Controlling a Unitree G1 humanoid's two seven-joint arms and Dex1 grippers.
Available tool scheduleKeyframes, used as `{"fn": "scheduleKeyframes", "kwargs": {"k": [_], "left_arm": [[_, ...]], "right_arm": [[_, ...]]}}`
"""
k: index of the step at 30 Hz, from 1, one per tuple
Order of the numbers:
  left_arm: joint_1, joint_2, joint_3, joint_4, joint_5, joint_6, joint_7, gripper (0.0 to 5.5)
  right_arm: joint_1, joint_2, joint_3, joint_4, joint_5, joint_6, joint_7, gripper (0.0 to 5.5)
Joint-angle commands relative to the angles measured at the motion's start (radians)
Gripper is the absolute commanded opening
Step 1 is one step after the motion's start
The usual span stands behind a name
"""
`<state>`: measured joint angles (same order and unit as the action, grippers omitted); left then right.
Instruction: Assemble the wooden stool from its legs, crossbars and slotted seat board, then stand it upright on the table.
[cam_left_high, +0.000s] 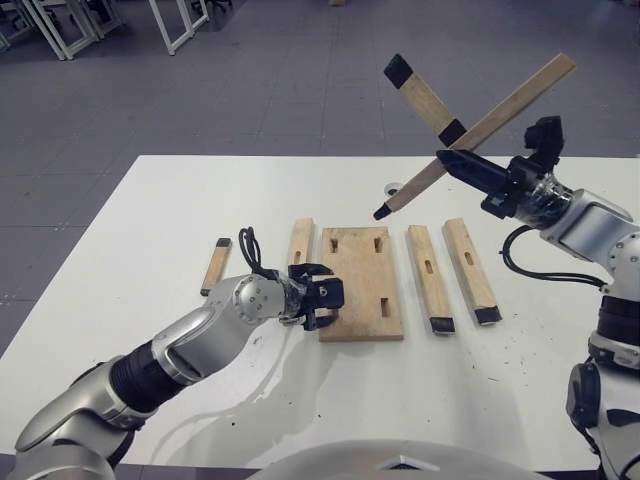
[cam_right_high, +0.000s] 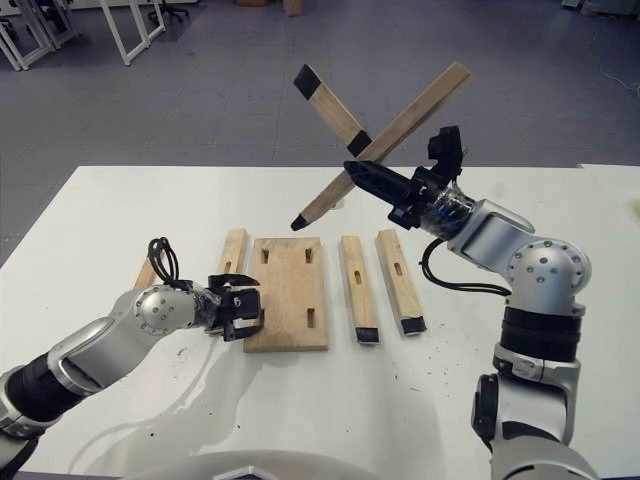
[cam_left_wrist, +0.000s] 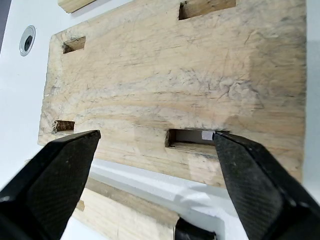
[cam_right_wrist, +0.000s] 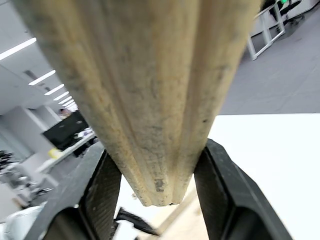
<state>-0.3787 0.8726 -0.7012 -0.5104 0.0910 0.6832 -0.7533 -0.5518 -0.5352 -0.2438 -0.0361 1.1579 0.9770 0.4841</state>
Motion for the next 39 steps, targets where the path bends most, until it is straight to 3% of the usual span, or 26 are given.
{"fn": "scheduleKeyframes", "kwargs": {"k": [1,5,16,25,32,39], "left_arm": [[0.134,0.169,0.003,-0.014,0.01,-0.075,-0.127,4.18],[0.227,0.305,0.078,0.036,0.02,-0.299,-0.208,4.18],[0.255,0.217,0.157,0.072,0.074,-0.361,-0.237,4.18],[0.26,0.185,0.197,0.076,0.109,-0.357,-0.267,4.18],[0.237,0.098,0.232,0.065,0.096,-0.283,-0.26,4.18],[0.274,0.083,0.257,0.061,0.115,-0.268,-0.256,4.18]], "right_arm": [[0.006,-0.001,0.058,-0.024,-0.122,-0.077,0.059,2.04],[0.137,-0.04,0.173,-0.115,-0.23,-0.15,0.254,2.04],[0.081,0.05,0.39,0.14,-0.522,-0.343,0.48,2.04],[0.056,0.061,0.436,0.242,-0.677,-0.474,0.567,2.04],[0.19,0.016,0.544,0.012,-0.782,-0.462,0.53,2.04],[0.245,-0.023,0.519,-0.046,-0.774,-0.45,0.493,2.04]]}}
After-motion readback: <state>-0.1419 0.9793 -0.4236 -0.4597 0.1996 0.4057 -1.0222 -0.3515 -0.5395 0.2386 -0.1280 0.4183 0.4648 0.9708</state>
